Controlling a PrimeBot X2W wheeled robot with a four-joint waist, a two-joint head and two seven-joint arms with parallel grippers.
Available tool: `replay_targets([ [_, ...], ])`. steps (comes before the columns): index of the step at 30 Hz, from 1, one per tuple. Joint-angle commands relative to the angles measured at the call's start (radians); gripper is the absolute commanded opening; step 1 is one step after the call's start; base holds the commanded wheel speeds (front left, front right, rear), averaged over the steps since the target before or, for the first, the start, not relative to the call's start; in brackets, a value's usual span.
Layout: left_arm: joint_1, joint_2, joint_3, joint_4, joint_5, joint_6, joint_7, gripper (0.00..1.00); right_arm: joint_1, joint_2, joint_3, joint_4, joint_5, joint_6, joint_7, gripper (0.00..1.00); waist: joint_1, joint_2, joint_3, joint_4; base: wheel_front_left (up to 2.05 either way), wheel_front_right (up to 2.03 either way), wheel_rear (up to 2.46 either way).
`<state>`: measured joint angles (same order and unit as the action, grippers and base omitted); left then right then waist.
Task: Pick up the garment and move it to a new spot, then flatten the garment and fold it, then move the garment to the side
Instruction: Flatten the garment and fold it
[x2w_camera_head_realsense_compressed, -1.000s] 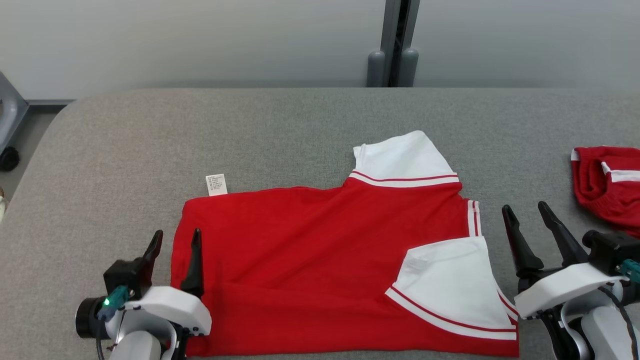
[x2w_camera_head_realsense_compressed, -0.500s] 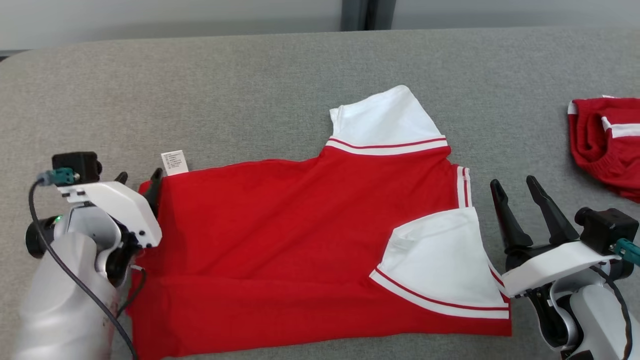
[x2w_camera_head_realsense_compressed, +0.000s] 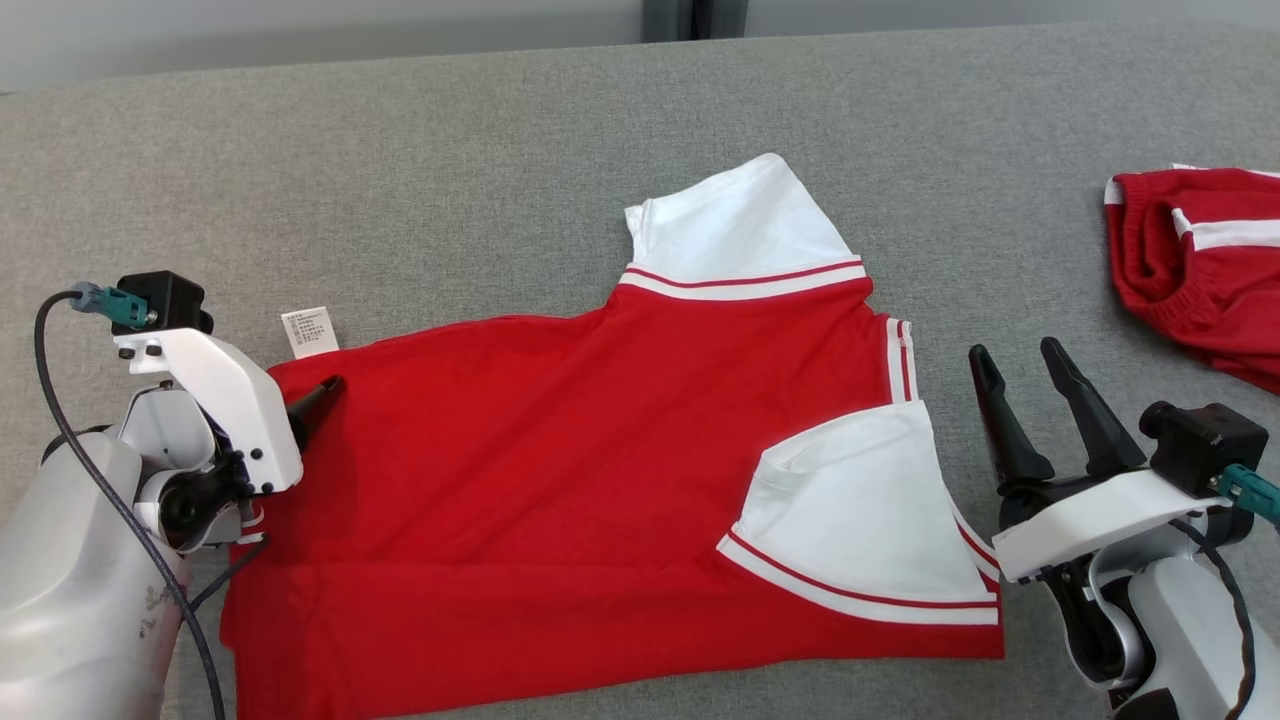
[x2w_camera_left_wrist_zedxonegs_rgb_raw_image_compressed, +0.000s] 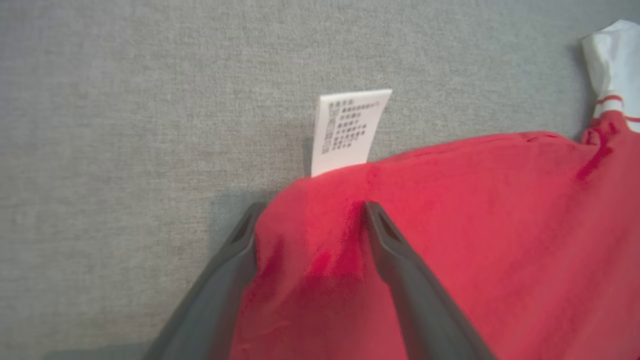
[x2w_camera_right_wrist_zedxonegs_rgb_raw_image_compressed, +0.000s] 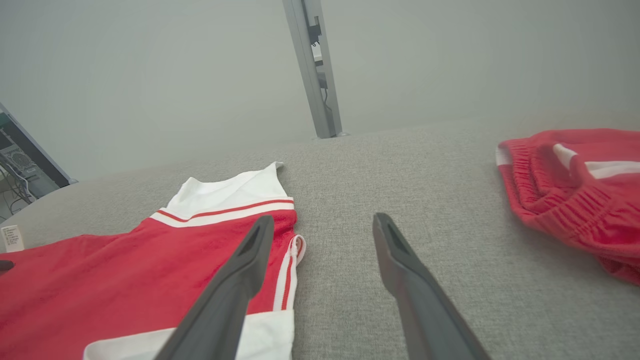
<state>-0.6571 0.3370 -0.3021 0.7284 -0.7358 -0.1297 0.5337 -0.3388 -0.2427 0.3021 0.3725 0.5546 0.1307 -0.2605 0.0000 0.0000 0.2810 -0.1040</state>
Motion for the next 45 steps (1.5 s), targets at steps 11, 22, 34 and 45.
replay_targets([
  [11,0.007,0.02,-0.063,0.013,-0.078,-0.001,0.06,0.0,-0.043,-0.015,0.01,0.01,0.011,0.0,-0.006,1.0,0.0,0.0,0.004,0.004,0.0,0.0,0.0],
  [22,-0.043,0.0,-0.027,0.03,-0.089,0.007,-0.076,0.0,-0.102,-0.047,0.047,0.037,0.027,0.0,-0.006,1.0,0.0,0.0,0.009,0.033,0.0,0.0,0.0],
  [34,-0.051,-0.053,-0.113,-0.005,-0.056,-0.002,-0.171,0.0,-0.36,-0.117,0.145,0.15,0.342,0.0,0.193,1.0,0.0,0.0,0.038,0.111,0.0,0.0,0.0],
  [45,-0.09,-0.12,-0.229,-0.021,-0.066,-0.001,-0.238,0.0,-0.617,-0.183,0.192,0.378,0.552,0.0,0.522,1.0,0.0,0.0,0.107,0.226,0.0,0.0,0.0],
])
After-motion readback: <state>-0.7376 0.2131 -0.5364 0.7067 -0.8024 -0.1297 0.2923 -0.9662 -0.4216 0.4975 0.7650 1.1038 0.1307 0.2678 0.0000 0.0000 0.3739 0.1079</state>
